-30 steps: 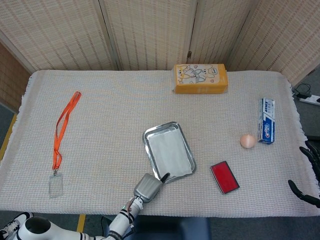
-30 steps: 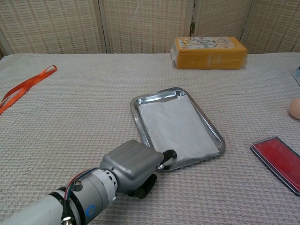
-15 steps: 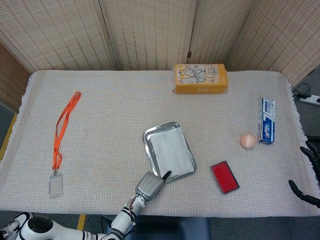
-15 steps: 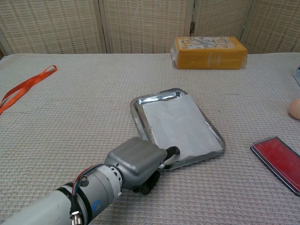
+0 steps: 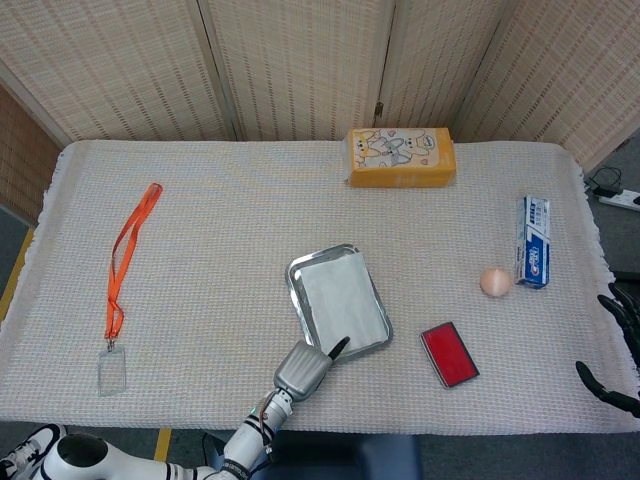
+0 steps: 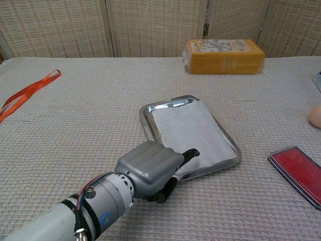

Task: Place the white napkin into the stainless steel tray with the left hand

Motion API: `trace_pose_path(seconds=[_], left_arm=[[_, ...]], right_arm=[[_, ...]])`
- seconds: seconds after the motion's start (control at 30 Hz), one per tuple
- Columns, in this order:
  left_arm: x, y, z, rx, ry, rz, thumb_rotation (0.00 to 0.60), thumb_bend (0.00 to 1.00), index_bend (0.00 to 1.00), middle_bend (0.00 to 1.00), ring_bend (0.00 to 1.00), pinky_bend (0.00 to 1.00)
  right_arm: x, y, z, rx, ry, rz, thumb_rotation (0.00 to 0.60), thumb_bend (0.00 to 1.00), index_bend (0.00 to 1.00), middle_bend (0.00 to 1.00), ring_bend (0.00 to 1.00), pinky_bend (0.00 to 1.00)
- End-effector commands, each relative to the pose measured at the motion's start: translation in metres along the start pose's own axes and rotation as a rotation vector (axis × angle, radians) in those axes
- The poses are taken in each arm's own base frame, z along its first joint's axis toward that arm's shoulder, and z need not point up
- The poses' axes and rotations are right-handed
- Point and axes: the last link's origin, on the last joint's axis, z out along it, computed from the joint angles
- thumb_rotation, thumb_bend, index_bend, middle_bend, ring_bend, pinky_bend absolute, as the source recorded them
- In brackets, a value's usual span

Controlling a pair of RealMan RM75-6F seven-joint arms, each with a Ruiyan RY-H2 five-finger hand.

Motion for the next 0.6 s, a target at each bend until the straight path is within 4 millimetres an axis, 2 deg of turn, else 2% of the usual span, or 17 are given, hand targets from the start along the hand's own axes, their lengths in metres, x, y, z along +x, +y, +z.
trace_pose_path(seconds=[0.03,0.27,0.6], left_arm=[[0.001,-0.001,0.0,0.001,0.01,-0.002,0.6,0.74,0.0,1.0,1.0,1.0],[0.013,0.001,-0.011,-0.028,0.054,-0.031,0.6,0.73,0.02,1.0,1.0,1.0],[0.008,0.013,-0.016,-0.062,0.036,-0.034,0.6,0.72,0.03,1.0,1.0,1.0]], right_arm=[[0.0,0.0,0.0,0.001,0.0,0.0,0.6,0.4,0.0,0.0,0.0,0.0],[-0.003,-0.001,0.001,0.003,-0.006,-0.008,0.6,0.4,0.0,0.0,0.0,0.0],[-0.005,-0.004,-0.001,0.016,-0.022,-0.002,0.6,0.4,0.0,0.0,0.0,0.0]])
